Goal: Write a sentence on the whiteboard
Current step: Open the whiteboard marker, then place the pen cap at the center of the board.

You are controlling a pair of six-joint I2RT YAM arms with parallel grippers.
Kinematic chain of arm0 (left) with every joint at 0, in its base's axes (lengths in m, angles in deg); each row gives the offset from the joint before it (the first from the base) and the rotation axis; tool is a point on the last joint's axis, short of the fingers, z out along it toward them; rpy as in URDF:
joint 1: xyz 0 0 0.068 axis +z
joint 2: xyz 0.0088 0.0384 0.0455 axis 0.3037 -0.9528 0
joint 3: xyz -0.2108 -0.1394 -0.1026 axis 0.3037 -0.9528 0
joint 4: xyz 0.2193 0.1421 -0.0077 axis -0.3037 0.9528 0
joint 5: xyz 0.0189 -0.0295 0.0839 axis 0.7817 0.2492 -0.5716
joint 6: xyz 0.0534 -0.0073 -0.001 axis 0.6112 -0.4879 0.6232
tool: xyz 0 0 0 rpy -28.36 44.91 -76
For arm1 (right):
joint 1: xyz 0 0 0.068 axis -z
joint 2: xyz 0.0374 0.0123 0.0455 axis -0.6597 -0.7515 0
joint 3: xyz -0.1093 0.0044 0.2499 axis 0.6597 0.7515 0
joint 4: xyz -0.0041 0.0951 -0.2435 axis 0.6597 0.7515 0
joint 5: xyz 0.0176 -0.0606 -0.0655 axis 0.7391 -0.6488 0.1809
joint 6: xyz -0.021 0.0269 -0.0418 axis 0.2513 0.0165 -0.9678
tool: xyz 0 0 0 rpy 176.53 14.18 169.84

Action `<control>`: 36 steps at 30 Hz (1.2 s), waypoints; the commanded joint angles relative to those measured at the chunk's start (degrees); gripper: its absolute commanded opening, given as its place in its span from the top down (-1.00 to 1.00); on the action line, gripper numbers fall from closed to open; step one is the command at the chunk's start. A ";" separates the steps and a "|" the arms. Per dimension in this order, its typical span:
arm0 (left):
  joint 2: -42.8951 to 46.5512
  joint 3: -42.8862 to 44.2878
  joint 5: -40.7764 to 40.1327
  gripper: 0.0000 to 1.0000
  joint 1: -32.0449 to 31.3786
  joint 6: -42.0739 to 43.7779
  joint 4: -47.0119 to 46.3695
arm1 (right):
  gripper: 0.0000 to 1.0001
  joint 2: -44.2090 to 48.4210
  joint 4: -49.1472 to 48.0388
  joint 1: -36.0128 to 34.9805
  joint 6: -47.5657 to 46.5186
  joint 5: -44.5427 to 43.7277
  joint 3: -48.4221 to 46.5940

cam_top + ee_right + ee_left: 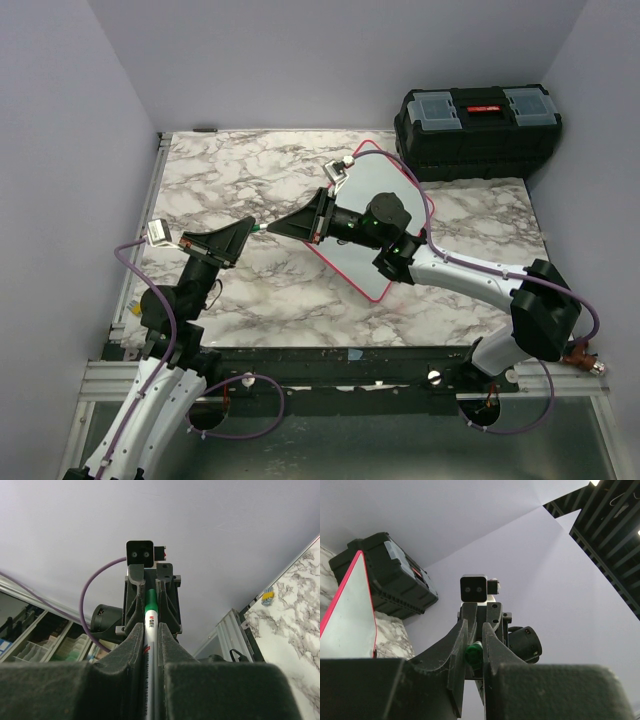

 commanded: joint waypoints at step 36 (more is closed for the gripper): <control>7.65 3.27 -15.07 1.00 -0.46 7.62 22.16 | 0.99 20.01 19.55 0.61 -8.59 -15.96 10.47</control>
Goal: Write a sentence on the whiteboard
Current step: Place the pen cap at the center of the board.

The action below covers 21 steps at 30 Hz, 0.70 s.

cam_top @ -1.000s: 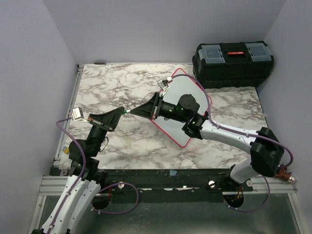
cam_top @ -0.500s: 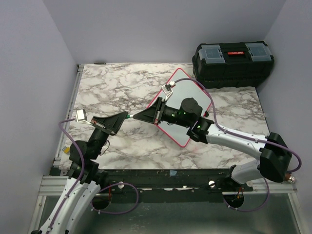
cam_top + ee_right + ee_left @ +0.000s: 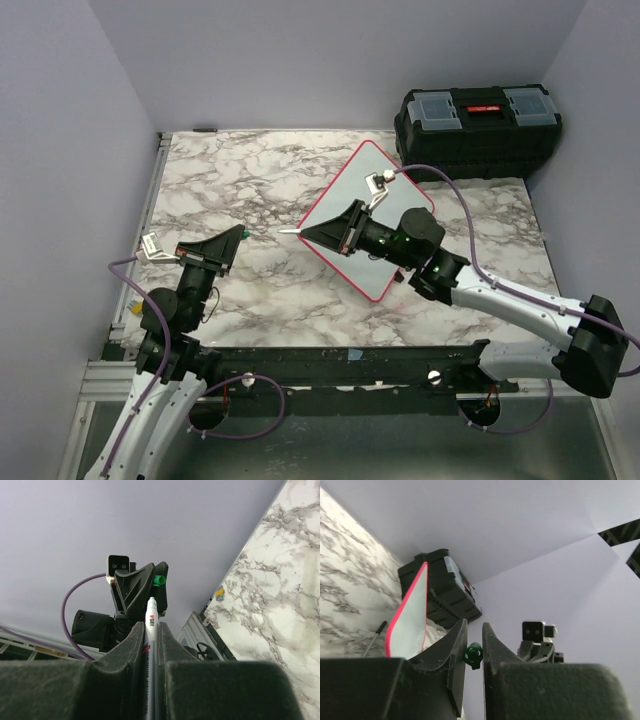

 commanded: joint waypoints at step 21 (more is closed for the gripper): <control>-18.95 0.43 -8.09 1.00 0.36 9.65 27.28 | 0.99 21.15 31.93 0.36 -13.61 -20.67 3.25</control>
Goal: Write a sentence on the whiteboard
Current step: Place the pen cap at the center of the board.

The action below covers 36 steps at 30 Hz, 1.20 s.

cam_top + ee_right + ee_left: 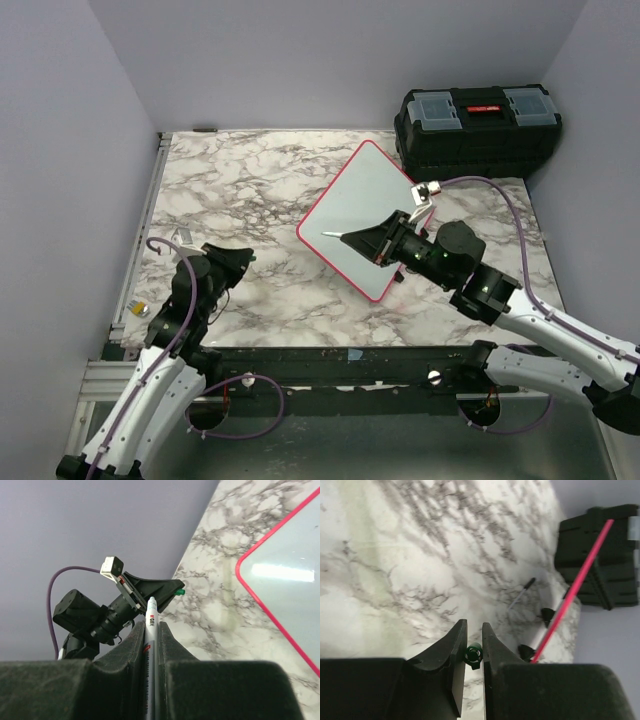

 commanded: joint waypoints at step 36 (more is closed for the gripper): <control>-27.86 1.23 -4.12 -0.10 0.32 5.31 0.01 | 0.99 6.20 19.06 0.33 -8.60 -16.59 -1.56</control>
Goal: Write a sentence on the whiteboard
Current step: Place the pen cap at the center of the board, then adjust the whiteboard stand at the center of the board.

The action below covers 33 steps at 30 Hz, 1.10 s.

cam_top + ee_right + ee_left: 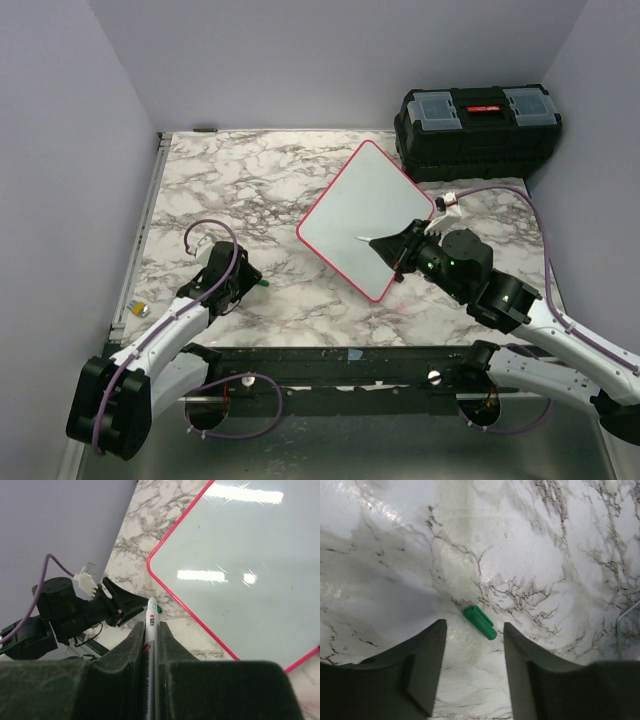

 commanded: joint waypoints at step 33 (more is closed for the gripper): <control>-12.58 37.84 -6.49 0.12 -37.04 29.06 7.09 | 0.99 -9.24 15.16 0.28 -10.47 -29.28 -35.37</control>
